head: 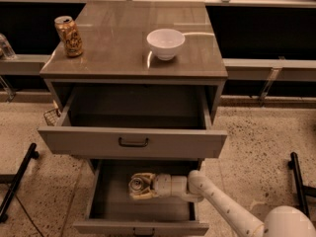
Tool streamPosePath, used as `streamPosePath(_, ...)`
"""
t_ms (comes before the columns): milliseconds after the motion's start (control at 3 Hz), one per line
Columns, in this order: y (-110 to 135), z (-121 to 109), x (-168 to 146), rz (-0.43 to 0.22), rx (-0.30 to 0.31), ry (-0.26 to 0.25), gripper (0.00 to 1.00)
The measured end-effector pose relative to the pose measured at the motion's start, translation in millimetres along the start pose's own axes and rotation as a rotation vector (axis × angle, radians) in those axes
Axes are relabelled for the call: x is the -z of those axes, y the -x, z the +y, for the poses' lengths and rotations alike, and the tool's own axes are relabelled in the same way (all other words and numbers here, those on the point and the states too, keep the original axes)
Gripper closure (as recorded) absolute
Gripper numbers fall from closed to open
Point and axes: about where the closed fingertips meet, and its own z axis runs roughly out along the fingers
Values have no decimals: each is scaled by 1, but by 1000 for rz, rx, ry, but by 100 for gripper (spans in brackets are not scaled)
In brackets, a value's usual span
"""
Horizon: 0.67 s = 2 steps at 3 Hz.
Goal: Place 7up can into bottom drawer
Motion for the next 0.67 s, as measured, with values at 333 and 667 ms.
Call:
streamPosePath(333,-41,-15,-1,38,-14,28,100)
streamPosePath(667,-86,-48,22,82,-66,74,100)
